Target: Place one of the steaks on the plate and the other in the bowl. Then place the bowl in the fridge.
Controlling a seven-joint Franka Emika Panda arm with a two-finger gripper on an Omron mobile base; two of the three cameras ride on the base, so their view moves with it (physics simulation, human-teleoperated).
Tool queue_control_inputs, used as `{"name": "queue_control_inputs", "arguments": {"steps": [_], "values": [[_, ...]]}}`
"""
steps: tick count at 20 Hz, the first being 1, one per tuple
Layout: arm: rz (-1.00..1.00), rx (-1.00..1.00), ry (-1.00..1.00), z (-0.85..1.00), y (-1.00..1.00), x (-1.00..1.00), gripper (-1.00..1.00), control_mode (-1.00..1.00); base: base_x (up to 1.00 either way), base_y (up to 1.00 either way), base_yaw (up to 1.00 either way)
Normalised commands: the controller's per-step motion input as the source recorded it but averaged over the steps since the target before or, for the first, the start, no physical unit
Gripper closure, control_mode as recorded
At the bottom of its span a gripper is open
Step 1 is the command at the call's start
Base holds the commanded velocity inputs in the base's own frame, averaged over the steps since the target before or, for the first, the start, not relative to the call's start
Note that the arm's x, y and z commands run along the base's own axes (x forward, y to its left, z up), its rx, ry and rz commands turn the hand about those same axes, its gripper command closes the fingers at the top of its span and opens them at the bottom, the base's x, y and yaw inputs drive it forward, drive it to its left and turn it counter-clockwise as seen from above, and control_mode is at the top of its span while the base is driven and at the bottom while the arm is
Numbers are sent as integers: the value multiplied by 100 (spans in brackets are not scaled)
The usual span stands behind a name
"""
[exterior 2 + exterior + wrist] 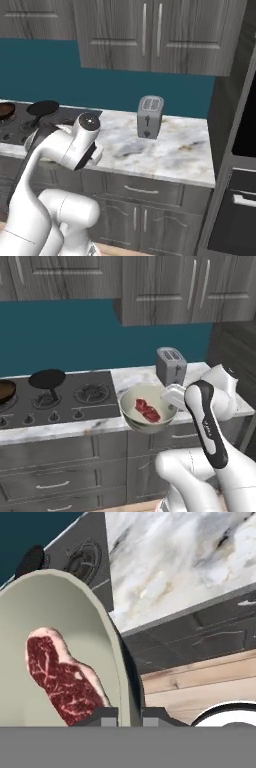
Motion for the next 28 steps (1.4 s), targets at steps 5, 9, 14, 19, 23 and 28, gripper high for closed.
{"name": "queue_control_inputs", "arguments": {"steps": [5, 9, 14, 19, 23, 28], "values": [[0, 0, 0, 0, 0, 0, 100, 100, -26, 86, 33], [0, 0, 0, 0, 0, 0, 100, 100, 0, 95, 52], [0, 0, 0, 0, 0, 0, 100, 100, 0, 79, 39], [0, 0, 0, 0, 0, 0, 100, 100, -2, 77, 33], [0, 0, 0, 0, 0, 0, 100, 100, -9, 77, 43], [0, 0, 0, 0, 0, 0, 100, 100, -17, 87, 49]]}}
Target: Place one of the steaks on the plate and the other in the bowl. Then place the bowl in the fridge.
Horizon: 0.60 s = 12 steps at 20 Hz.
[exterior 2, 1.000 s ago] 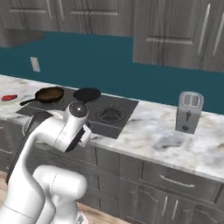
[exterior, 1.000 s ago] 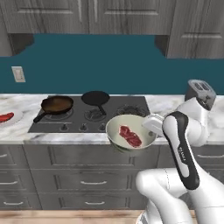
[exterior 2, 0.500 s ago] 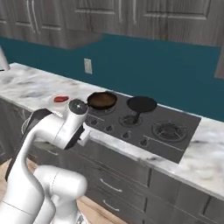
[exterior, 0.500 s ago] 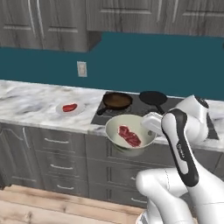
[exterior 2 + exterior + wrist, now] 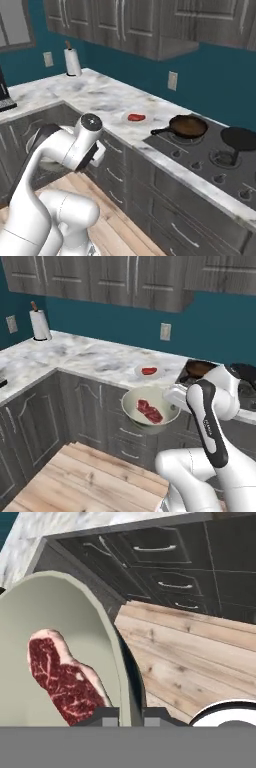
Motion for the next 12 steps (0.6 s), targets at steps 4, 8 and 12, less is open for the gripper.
{"name": "queue_control_inputs", "arguments": {"steps": [4, 8, 12], "values": [[0, 0, 0, 0, 0, 0, 100, 100, -2, 64, 59], [0, 0, 0, 0, 0, 0, 100, 100, 9, 65, 59], [0, 0, 0, 0, 0, 0, 100, 100, -2, 49, 58]]}}
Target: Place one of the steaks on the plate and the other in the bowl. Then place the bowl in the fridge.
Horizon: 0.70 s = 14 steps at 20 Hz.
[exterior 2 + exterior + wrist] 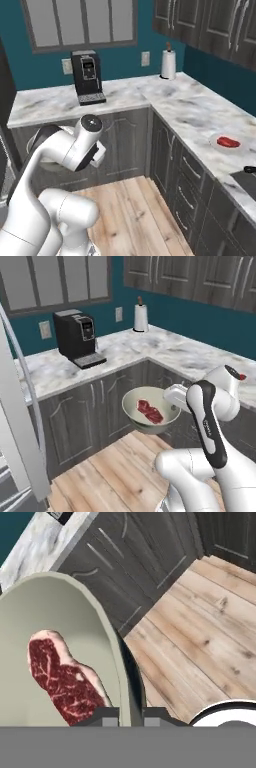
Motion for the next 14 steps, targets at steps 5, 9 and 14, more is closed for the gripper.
{"name": "queue_control_inputs", "arguments": {"steps": [5, 9, 14], "values": [[0, 0, 0, 0, 0, 0, 100, 100, -19, 23, 54], [0, 0, 0, 0, 0, 0, 100, 100, -26, 0, 47], [0, 0, 0, 0, 0, 0, 100, 100, -39, 0, 37]]}}
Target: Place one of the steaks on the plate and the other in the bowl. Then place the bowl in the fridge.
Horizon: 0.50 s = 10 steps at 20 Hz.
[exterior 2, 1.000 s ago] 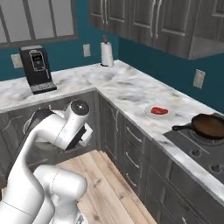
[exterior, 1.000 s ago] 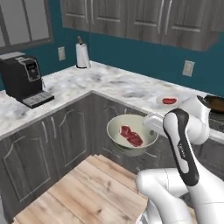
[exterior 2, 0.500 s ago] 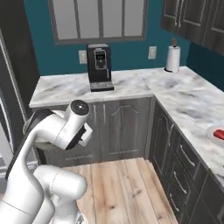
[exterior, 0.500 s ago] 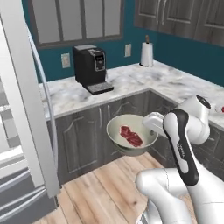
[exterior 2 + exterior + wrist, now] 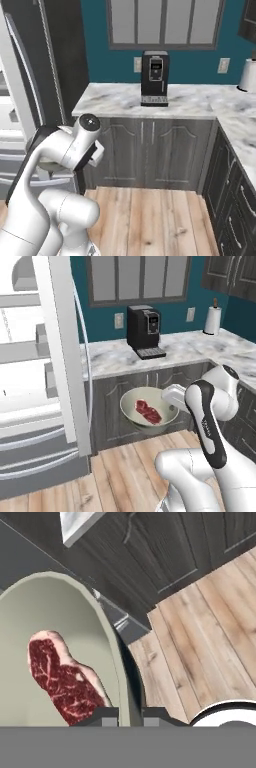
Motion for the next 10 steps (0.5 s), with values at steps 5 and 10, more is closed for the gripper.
{"name": "queue_control_inputs", "arguments": {"steps": [5, 10], "values": [[0, 0, 0, 0, 0, 0, 100, 100, -52, 0, 27], [0, 0, 0, 0, 0, 0, 100, 100, -29, 17, 25]]}}
